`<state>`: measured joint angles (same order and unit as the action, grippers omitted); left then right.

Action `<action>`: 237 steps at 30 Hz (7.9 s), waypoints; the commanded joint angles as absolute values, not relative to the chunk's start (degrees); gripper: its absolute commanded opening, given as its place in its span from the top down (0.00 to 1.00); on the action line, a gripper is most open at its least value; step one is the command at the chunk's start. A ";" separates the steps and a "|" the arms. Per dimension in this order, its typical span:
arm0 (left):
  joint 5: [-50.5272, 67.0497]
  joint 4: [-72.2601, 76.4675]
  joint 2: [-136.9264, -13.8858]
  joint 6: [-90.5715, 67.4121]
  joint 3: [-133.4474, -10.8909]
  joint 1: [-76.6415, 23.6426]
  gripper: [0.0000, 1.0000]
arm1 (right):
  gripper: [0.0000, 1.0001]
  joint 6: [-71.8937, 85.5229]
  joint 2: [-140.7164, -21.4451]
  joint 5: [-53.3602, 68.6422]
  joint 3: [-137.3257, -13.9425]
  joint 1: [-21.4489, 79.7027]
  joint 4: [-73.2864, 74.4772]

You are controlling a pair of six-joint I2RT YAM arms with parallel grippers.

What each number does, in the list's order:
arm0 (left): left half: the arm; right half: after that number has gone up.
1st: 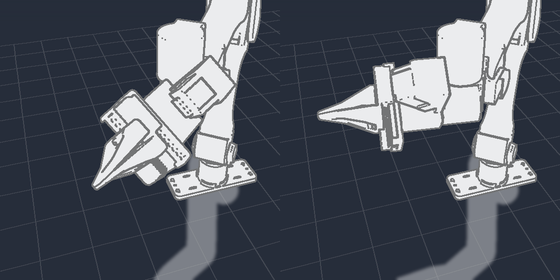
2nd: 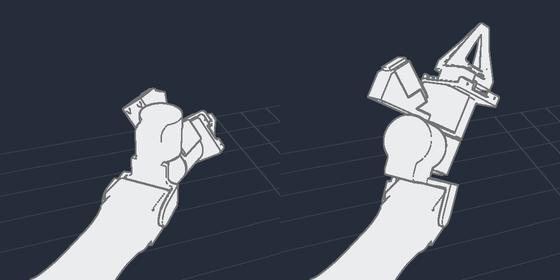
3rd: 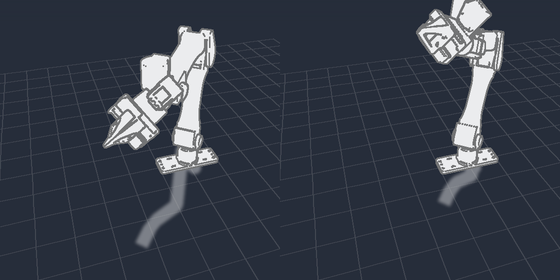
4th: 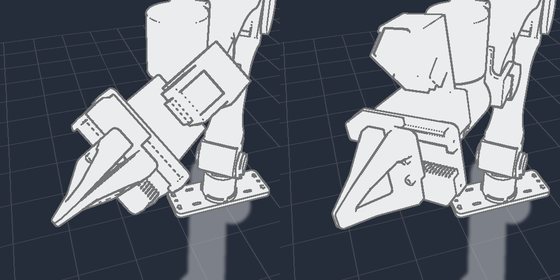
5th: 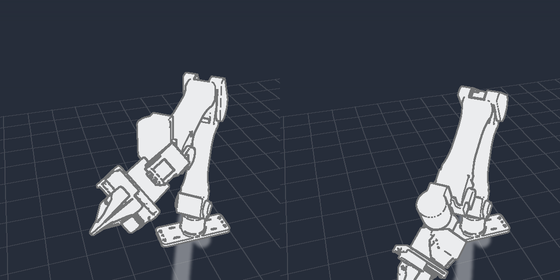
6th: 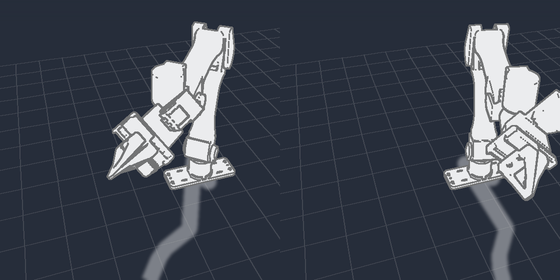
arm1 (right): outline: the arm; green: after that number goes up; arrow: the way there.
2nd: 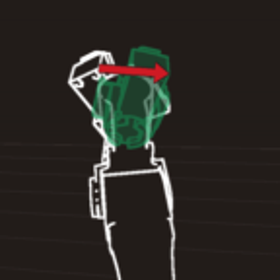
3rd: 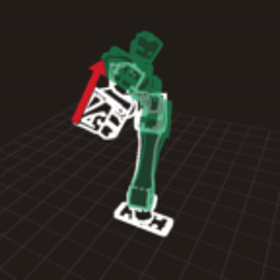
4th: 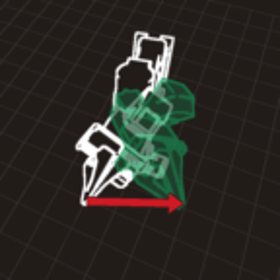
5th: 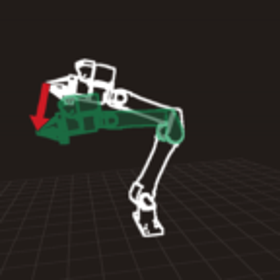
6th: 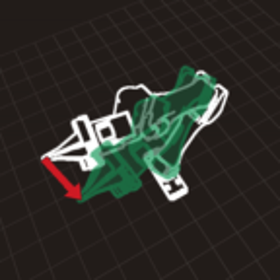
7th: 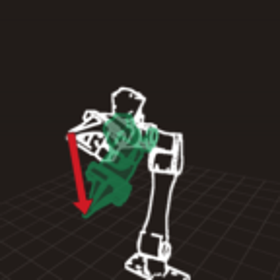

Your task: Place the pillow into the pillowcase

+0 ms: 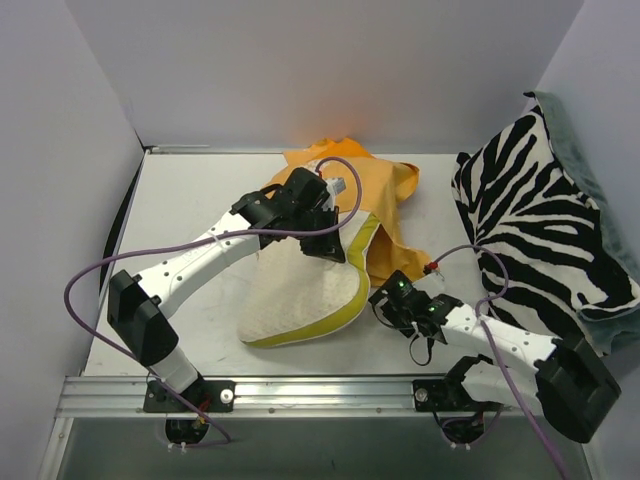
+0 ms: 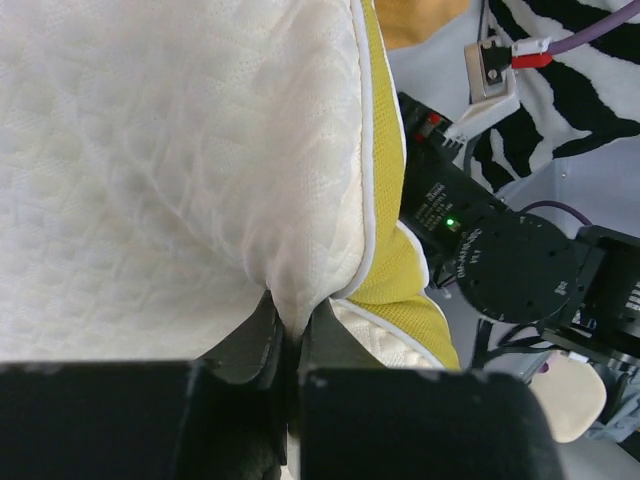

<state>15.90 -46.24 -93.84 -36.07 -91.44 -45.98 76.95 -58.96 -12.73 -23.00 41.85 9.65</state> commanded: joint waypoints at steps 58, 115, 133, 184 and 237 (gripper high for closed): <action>27.70 -26.17 -78.75 -30.14 -38.14 -60.56 1.00 | 0.39 35.07 -75.01 -19.86 -67.46 33.93 25.75; 7.47 -29.10 -52.03 -66.53 -19.86 -16.79 0.54 | 0.83 10.81 -125.60 -8.88 -115.40 48.34 46.06; 16.34 -11.61 -68.11 -64.16 -20.74 -10.90 0.97 | 1.00 23.81 -119.44 45.41 -113.03 55.36 35.16; 17.49 -21.18 -63.19 -55.81 -21.09 -1.23 1.00 | 0.43 20.83 -130.87 -6.76 -124.01 22.59 33.31; 18.28 -20.57 -61.61 -54.76 -17.14 -0.26 1.00 | 0.45 18.10 -124.72 -13.18 -123.22 18.72 48.16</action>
<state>26.46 -14.06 -60.73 -57.32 -19.88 -1.43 17.91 -125.16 -15.94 -123.39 14.74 45.67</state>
